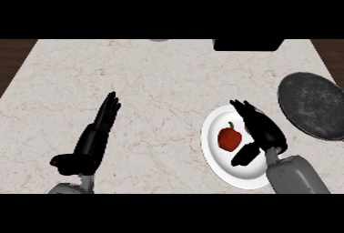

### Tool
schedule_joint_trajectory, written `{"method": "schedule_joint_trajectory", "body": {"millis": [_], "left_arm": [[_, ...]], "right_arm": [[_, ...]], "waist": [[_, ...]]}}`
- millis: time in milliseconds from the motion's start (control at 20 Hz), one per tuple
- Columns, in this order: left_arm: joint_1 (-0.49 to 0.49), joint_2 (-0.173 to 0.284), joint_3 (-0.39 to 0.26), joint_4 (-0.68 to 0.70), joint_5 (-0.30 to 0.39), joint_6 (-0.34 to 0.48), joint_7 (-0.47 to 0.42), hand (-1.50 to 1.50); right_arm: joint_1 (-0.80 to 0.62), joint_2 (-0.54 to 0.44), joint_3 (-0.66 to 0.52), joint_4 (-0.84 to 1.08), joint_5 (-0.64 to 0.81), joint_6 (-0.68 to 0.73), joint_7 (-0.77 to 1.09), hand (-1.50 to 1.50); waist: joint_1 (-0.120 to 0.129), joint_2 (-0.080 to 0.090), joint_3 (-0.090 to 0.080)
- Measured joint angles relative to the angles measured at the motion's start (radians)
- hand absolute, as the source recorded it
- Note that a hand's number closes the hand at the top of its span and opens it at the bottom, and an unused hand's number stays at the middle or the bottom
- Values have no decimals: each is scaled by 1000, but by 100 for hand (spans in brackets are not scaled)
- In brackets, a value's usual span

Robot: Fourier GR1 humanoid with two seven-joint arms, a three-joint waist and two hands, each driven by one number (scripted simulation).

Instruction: Pick the bell pepper from the plate and place it in the pan

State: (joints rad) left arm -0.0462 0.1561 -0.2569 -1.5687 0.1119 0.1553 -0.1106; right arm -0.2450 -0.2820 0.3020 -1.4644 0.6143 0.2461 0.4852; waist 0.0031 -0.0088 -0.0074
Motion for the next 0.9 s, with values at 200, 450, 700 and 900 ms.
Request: {"method": "schedule_joint_trajectory", "body": {"millis": [200, 450, 700, 900], "left_arm": [[-10, -27, 1, 23, -17, -2, -9, 0], [8, -12, 20, 6, -11, -34, -14, 0], [6, -12, 29, 11, -16, -41, -16, 0], [-4, -13, 41, 15, -15, -49, -9, 0]], "right_arm": [[-47, 26, -25, 97, 24, -6, -37, -150], [-68, 53, -29, 173, 62, -23, -57, 150], [-116, 59, 13, 271, 114, -2, -123, 150], [-123, 47, 19, 329, 153, -41, -208, 150]], "waist": [[2, -1, -2], [6, -6, -6], [10, -8, -9], [12, -13, -10]]}}
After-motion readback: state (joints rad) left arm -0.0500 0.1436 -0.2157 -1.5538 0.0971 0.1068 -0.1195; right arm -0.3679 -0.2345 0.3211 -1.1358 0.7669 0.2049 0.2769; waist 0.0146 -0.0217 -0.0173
